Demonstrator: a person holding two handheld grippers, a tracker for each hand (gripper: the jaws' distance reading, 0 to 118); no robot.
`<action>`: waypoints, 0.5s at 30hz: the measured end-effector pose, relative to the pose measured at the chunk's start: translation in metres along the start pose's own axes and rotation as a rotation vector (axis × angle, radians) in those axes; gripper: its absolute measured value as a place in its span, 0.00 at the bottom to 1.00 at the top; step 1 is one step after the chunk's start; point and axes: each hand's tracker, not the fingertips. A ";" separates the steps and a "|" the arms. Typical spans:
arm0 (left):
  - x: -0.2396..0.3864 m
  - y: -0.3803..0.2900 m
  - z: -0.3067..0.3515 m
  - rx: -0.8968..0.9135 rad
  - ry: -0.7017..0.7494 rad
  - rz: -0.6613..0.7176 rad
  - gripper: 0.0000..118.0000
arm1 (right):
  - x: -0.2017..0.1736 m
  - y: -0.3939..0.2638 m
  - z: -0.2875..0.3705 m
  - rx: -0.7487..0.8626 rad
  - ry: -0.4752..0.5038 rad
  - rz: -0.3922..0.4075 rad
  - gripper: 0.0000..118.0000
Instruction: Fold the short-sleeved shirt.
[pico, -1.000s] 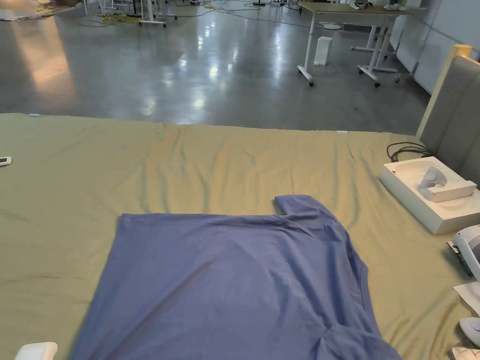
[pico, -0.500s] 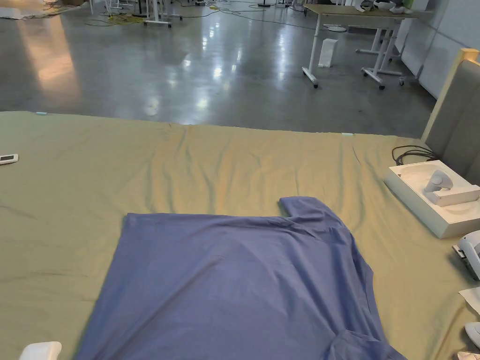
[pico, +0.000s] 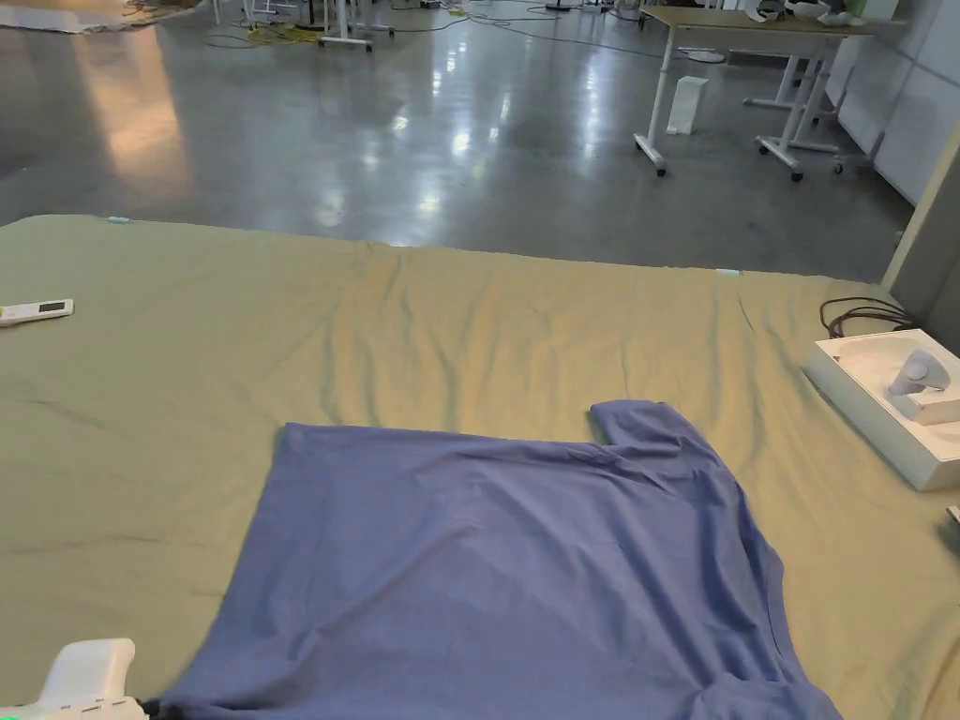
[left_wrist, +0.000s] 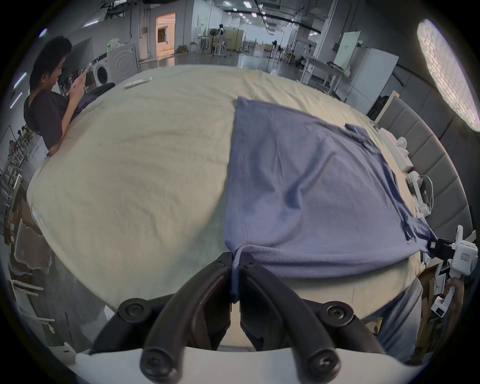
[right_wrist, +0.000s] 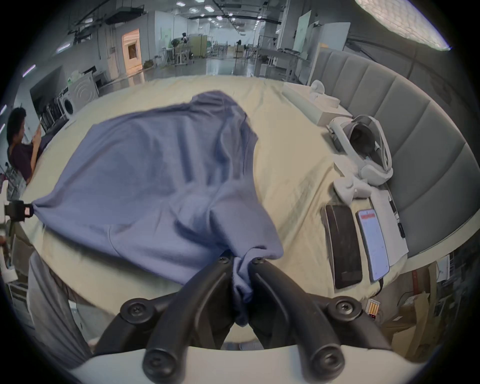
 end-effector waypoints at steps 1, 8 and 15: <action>0.001 0.005 -0.002 0.002 -0.002 0.001 0.04 | 0.000 0.006 -0.001 0.014 0.001 -0.012 0.05; 0.012 0.051 -0.027 0.065 0.013 -0.017 0.04 | -0.005 0.069 -0.027 0.077 -0.001 -0.052 0.05; 0.014 0.103 -0.074 0.063 0.024 0.015 0.04 | -0.012 0.136 -0.091 0.061 0.004 -0.068 0.06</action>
